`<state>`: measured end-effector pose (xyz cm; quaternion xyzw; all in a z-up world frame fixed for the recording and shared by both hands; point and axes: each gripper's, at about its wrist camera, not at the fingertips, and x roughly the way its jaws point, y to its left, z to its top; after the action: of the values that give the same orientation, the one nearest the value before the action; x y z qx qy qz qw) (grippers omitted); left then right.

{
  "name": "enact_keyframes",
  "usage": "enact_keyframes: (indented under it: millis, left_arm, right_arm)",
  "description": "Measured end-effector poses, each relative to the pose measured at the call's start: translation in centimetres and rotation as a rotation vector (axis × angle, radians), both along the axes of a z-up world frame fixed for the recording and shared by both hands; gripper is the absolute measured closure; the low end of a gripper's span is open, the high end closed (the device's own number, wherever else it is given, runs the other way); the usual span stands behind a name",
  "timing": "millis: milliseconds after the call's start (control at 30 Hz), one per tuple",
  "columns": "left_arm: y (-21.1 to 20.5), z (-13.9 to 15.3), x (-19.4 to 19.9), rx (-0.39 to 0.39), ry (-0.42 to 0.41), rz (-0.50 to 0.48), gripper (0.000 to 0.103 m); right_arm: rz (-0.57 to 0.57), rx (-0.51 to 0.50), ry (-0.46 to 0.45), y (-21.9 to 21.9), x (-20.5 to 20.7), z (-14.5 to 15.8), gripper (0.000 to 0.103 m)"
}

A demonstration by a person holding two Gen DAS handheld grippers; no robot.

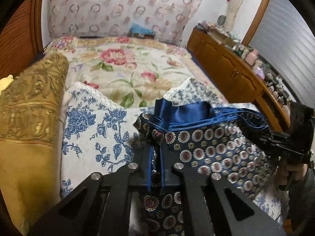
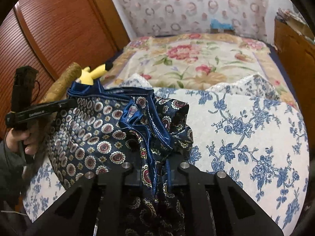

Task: Fold small clothes
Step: 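Carry the lifted bundle with both grippers toward the yellow plush toy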

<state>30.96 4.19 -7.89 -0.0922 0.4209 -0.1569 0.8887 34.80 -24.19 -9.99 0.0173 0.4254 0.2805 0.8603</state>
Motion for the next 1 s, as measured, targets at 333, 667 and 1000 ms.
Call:
enact_keyframes:
  millis: [333,667,1000]
  left_arm:
    - [0.9,5.7,-5.3,-0.047,-0.150,-0.011,0.100]
    - [2.7,9.4,-9.4,-0.025,-0.261,0.026,0.101]
    - [5.6,10.7,-12.6,-0.008,-0.315,0.092,0.101]
  right_arm:
    - [-0.021,0.066,-0.172,0.1,-4.3,4.9,0.093]
    - [0.043,0.046,-0.284,2.3,-6.5,8.9,0.094]
    - [0.140,0.000,-0.376,5.5,-6.5,12.4,0.094]
